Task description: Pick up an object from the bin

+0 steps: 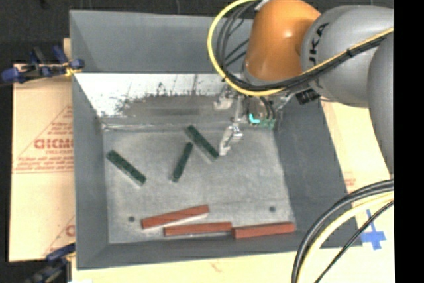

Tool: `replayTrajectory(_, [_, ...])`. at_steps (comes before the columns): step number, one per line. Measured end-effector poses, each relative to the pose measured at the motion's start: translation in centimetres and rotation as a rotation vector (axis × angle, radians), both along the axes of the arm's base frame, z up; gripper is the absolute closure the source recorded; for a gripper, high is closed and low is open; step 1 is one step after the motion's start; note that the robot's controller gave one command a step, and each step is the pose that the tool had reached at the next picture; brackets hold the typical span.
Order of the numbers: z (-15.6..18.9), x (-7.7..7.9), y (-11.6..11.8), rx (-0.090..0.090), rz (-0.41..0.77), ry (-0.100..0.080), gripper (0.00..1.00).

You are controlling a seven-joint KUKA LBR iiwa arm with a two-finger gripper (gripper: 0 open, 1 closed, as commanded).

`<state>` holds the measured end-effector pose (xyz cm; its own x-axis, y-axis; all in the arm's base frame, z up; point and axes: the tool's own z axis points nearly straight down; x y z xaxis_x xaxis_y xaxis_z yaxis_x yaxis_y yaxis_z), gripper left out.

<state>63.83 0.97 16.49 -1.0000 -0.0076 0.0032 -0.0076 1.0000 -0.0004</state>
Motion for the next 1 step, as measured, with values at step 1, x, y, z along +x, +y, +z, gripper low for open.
replayTrajectory(1, [0.49,0.19,0.00,0.000,0.000,-0.008,0.00])
